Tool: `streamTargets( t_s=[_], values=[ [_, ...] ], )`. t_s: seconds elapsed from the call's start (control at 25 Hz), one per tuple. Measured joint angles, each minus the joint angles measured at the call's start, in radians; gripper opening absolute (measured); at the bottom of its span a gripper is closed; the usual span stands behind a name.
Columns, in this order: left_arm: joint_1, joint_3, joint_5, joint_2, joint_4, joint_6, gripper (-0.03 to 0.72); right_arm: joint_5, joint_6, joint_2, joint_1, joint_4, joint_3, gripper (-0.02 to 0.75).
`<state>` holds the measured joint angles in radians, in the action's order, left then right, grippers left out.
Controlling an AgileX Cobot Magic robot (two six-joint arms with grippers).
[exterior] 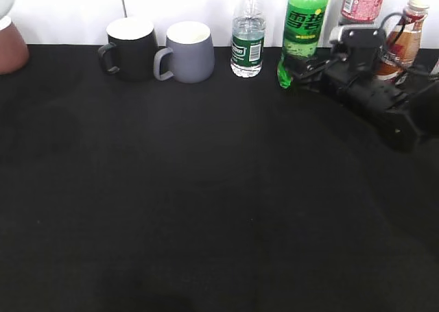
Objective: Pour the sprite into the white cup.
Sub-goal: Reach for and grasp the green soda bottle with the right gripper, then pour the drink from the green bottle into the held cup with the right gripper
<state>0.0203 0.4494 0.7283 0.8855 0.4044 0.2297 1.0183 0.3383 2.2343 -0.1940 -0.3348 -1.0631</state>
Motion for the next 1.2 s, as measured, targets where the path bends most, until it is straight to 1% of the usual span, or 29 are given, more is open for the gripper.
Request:
streamTargets(
  t_s=[0.08, 0.2, 0.24, 0.32, 0.48, 0.6, 0.76, 1.04, 1.2],
  values=[
    [0.000, 0.000, -0.007, 0.004, 0.031, 0.082, 0.035, 0.001, 0.001, 0.010, 0.000, 0.000, -0.010, 0.518],
    [0.000, 0.000, 0.008, 0.038, 0.036, 0.152, 0.035, 0.004, 0.001, 0.012, 0.000, -0.001, -0.012, 0.519],
    [0.000, 0.000, 0.036, 0.066, 0.074, 0.190, 0.035, 0.009, 0.002, 0.012, 0.000, -0.001, -0.012, 0.519],
    [0.000, 0.000, 0.114, 0.149, 0.211, 0.269, 0.035, 0.010, 0.003, 0.012, 0.000, -0.001, -0.012, 0.519],
    [0.000, 0.000, 0.275, 0.266, 0.332, 0.314, 0.035, 0.010, 0.003, 0.013, 0.000, -0.001, -0.017, 0.519],
    [0.000, 0.000, 0.343, 0.283, 0.381, 0.327, 0.035, 0.000, 0.003, 0.013, -0.001, -0.002, -0.052, 0.519],
    [0.000, 0.000, 0.347, 0.283, 0.432, 0.332, 0.035, -0.036, 0.021, 0.015, -0.003, -0.001, -0.091, 0.519],
    [0.000, 0.000, 0.353, 0.283, 0.440, 0.333, 0.035, -0.039, 0.023, 0.015, -0.003, -0.004, -0.091, 0.519],
    [0.000, 0.000, 0.351, 0.283, 0.454, 0.333, 0.035, -0.048, 0.015, 0.015, -0.003, -0.027, -0.091, 0.524]
  ],
)
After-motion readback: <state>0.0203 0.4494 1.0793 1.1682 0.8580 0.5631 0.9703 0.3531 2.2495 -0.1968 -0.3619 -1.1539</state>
